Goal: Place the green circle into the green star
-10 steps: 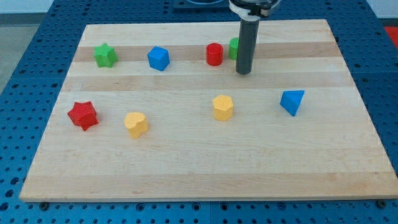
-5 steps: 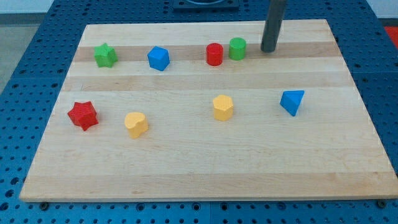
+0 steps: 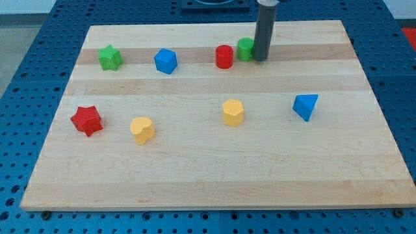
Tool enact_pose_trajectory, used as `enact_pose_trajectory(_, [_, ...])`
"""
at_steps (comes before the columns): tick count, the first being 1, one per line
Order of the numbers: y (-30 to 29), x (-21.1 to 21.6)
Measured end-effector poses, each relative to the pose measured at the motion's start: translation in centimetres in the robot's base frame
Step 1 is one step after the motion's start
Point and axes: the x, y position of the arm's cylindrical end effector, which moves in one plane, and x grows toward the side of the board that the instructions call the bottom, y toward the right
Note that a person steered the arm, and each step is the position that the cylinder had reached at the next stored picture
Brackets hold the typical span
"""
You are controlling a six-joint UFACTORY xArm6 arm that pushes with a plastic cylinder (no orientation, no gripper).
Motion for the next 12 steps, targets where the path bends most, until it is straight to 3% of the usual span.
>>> enact_pose_trajectory(1, [-1.5,-2.3])
enact_pose_trajectory(3, [-3.3,-2.3])
enact_pose_trajectory(5, [-13.2,-2.3])
enact_pose_trajectory(9, [-22.4,-2.3])
enact_pose_trajectory(10, [-23.4,-2.3])
enact_pose_trajectory(11, [-17.9,-2.3])
enact_pose_trajectory(12, [-18.2,-1.7])
